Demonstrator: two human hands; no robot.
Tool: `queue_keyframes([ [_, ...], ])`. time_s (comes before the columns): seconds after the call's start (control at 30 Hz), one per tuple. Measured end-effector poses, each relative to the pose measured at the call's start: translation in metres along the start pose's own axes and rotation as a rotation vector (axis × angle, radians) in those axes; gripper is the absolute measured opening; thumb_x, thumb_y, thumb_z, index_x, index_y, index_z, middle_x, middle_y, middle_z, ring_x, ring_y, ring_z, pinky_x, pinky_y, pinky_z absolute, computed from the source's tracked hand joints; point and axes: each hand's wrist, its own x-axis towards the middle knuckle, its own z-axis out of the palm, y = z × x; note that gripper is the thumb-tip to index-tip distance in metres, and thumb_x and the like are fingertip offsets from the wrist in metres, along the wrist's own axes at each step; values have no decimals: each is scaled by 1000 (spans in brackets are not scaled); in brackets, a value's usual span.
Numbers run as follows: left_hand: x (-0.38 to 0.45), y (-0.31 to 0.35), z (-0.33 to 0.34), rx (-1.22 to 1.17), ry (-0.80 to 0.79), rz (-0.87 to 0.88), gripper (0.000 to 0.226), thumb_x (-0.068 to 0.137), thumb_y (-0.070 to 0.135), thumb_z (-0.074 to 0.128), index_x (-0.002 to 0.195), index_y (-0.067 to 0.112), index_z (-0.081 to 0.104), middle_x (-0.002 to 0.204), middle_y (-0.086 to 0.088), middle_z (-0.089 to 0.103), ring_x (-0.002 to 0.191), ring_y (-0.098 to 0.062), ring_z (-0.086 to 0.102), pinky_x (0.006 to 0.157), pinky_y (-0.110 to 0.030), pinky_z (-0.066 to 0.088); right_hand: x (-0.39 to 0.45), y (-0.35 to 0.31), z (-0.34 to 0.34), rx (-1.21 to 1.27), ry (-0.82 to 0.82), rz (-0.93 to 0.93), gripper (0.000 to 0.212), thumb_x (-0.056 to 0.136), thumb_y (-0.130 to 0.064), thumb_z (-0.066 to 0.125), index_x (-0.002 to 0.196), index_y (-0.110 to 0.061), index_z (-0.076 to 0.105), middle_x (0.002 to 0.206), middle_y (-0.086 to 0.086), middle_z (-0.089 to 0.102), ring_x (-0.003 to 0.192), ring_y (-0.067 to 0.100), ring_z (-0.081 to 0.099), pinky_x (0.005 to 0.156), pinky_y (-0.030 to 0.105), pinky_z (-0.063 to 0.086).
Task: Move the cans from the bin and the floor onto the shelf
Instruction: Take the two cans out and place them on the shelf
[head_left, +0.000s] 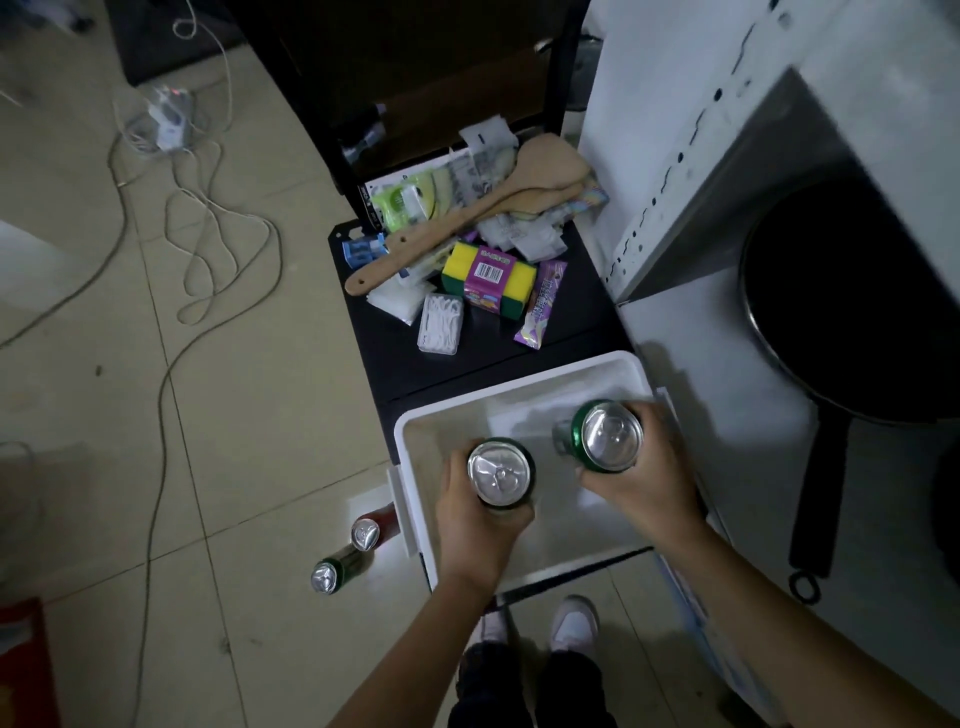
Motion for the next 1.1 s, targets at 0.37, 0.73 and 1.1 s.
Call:
queue_keyframes([
  [0.37, -73, 167, -108, 281, -358, 274, 71, 50, 23, 86, 114, 22, 55, 108, 4, 61, 103, -16, 58, 76, -10, 35, -112, -132, -155, 18, -54, 36, 58, 49, -26, 82, 100, -27, 53, 85, -15, 59, 86, 12, 59, 65, 19, 43],
  [0.73, -141, 383, -157, 374, -591, 732, 66, 50, 17, 82, 110, 23, 56, 104, 0, 66, 103, -20, 61, 96, -30, 46, -215, -228, -317, 35, 260, -24, 55, 56, -28, 81, 104, -15, 58, 104, 2, 65, 100, 21, 58, 81, 30, 46],
  [1.1, -283, 436, -6, 465, -973, 917, 63, 54, 11, 84, 110, 23, 57, 108, -1, 65, 110, -24, 60, 95, -34, 48, -355, -111, -426, 130, 611, 217, 56, 59, -26, 81, 109, -15, 58, 107, 1, 65, 101, 21, 60, 85, 29, 49],
])
